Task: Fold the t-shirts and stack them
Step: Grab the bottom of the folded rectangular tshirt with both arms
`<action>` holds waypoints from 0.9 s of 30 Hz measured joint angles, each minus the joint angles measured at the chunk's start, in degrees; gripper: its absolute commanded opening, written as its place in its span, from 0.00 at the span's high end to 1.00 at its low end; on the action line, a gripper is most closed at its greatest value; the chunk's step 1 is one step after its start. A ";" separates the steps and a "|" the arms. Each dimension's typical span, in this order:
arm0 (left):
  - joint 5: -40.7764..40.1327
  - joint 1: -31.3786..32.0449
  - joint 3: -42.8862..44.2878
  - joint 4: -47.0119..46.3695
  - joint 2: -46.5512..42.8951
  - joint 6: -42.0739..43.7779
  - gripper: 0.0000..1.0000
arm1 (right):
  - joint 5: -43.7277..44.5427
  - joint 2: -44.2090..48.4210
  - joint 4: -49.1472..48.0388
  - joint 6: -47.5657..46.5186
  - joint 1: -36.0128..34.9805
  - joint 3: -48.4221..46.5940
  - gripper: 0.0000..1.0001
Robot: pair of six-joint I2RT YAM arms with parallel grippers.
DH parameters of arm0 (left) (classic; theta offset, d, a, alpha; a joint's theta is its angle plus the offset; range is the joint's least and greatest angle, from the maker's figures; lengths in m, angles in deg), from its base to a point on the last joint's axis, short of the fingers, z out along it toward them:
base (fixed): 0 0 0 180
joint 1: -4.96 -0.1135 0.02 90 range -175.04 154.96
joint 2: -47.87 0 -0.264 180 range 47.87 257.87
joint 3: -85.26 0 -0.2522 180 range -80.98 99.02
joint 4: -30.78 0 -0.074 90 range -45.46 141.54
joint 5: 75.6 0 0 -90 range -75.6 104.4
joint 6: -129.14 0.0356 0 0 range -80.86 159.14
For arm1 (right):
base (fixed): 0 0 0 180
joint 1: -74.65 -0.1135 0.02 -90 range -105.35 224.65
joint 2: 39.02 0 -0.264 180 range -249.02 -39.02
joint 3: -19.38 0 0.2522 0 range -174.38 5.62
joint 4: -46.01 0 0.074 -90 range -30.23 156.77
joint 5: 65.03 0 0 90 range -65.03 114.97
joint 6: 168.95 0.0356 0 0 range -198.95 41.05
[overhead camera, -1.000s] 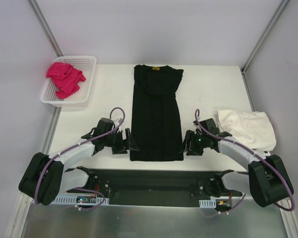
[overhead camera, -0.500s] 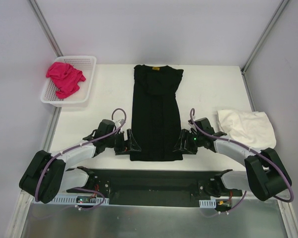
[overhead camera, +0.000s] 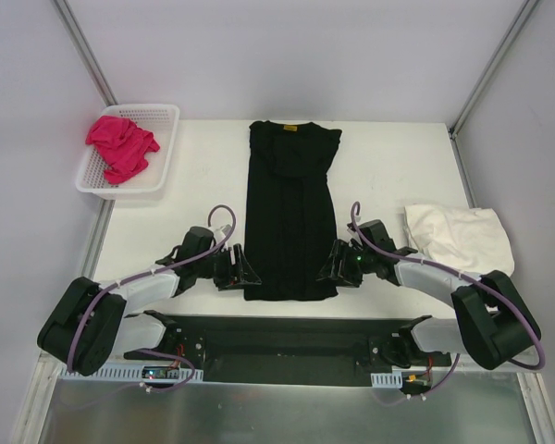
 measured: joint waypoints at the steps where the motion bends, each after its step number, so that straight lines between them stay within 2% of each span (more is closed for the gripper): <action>1: 0.02 -0.02 -0.20 -0.17 0.24 -0.07 0.44 | -0.04 0.00 -0.35 0.28 -0.02 0.15 0.46; 5: 0.04 0.00 -0.33 -0.66 1.33 -0.04 0.53 | -0.04 -0.11 -1.27 0.98 -0.07 0.48 0.47; 12: 0.11 0.00 -0.50 -1.73 3.26 0.02 0.70 | -0.13 -0.42 -3.82 2.14 -0.17 1.81 0.59; 16: 0.28 0.00 -0.55 -2.43 4.31 0.02 0.73 | -0.26 -0.92 -4.90 2.56 -0.20 2.23 0.64; 18: 0.35 0.00 -0.55 -2.75 4.61 0.07 0.75 | -0.28 -1.29 -5.31 2.75 -0.24 2.27 0.69; 21: 0.37 0.00 -0.55 -2.91 4.90 0.13 0.84 | -0.15 -1.62 -5.75 2.86 -0.28 2.56 0.79; 22: 0.37 0.02 -0.55 -2.89 4.98 0.26 0.90 | -0.09 -1.73 -5.84 2.89 -0.28 2.64 0.82; 26: 0.37 0.02 -0.55 -2.91 5.51 0.72 0.99 | 0.11 -2.32 -5.97 2.91 -0.31 2.89 0.99; 27: 0.37 0.02 -0.52 -2.91 5.51 0.79 1.00 | 0.09 -2.43 -6.10 2.93 -0.31 2.93 0.99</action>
